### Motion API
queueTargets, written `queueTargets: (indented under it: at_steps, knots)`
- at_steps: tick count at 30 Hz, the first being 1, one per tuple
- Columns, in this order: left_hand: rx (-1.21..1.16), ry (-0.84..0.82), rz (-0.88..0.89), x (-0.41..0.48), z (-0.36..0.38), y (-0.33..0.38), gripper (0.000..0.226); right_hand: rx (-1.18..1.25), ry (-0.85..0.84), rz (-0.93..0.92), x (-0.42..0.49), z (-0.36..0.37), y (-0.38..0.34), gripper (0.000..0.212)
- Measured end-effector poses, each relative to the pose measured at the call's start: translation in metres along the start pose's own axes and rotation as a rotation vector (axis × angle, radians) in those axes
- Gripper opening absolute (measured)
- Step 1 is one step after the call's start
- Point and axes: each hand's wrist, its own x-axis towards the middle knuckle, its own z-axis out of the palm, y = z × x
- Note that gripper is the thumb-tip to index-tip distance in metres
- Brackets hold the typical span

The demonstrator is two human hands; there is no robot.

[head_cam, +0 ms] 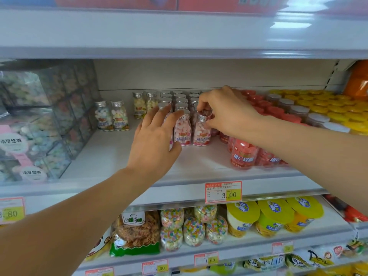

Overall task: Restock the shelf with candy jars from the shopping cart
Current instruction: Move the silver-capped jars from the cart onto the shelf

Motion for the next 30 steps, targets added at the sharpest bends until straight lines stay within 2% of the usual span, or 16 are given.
queueTargets:
  at_steps: [11,15,20,25,28,30]
  knots:
    - [-0.017,-0.03,-0.005,-0.008,-0.01,-0.004,0.064,-0.057,0.041,-0.015,-0.006,0.006,-0.001,0.04]
    - [-0.071,0.122,-0.021,-0.025,-0.022,-0.012,0.045,-0.021,0.11,-0.092,-0.023,0.003,-0.018,0.035]
    - [-0.199,0.288,-0.04,-0.087,-0.052,-0.028,0.031,0.28,0.202,-0.312,-0.072,0.015,-0.075,0.02]
    - [-0.297,0.248,-0.2,-0.192,-0.064,-0.064,0.024,0.538,-0.039,-0.442,-0.125,0.063,-0.153,0.022]
    - [-0.333,0.117,-0.423,-0.274,-0.048,-0.092,0.02,0.624,-0.225,-0.452,-0.154,0.119,-0.193,0.028]
    - [-0.318,-0.004,-0.586,-0.33,-0.027,-0.109,0.018,0.625,-0.363,-0.407,-0.177,0.164,-0.211,0.023]
